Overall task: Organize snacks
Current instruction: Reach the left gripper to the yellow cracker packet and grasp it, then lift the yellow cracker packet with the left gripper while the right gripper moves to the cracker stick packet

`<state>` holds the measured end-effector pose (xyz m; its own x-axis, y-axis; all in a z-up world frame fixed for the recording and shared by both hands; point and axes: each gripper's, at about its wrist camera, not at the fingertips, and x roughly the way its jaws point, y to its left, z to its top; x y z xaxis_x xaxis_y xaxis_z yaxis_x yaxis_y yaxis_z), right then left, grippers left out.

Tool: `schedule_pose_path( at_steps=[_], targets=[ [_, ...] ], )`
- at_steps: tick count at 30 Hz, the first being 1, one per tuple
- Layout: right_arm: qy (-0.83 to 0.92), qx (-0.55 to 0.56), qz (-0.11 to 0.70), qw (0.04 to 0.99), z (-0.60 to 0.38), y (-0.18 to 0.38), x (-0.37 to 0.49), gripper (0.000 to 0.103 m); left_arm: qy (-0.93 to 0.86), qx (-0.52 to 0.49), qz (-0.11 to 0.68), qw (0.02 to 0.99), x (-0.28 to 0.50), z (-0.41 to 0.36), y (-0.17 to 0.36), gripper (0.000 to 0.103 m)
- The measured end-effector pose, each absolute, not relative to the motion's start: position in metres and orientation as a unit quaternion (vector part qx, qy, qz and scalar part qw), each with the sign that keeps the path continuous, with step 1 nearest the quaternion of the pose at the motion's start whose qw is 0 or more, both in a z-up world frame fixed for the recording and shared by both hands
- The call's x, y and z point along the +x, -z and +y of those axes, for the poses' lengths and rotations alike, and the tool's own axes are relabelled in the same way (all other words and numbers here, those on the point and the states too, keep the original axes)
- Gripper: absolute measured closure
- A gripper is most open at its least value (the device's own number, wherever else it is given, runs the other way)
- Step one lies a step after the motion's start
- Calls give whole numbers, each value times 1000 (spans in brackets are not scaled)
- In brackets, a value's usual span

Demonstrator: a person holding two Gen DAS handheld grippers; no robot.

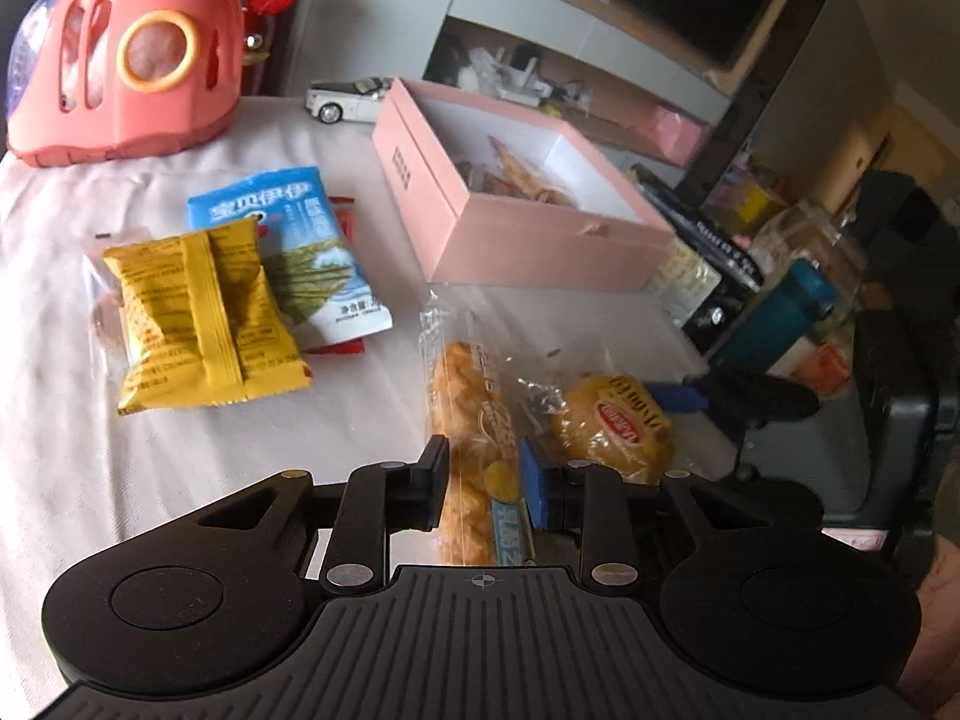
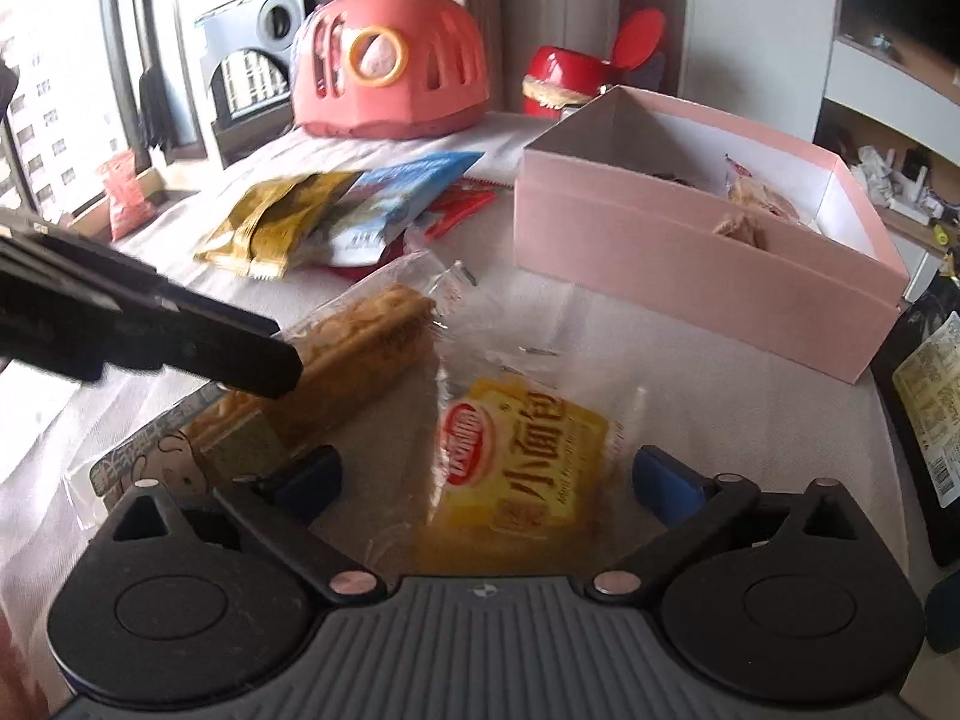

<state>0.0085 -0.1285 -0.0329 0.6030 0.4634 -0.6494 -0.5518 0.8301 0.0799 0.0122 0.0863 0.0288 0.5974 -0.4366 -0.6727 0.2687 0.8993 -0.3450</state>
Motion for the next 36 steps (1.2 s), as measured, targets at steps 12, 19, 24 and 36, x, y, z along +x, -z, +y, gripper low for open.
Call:
schedule_pose_path(
  at_steps=[12,19,24,36],
  targets=[
    [-269,-76,329,902,-123,2,0,2,17,-240,303,922,14,181,-36,73],
    [-266,-49,268,925,-100,-27,7,2,19,-262,320,910,44,188,-16,72],
    [-287,-32,273,918,-50,-39,49,15,28,-274,317,907,38,197,-9,72],
    [-279,-69,337,896,-13,-15,79,37,100,-272,316,903,51,195,7,58]
  ],
)
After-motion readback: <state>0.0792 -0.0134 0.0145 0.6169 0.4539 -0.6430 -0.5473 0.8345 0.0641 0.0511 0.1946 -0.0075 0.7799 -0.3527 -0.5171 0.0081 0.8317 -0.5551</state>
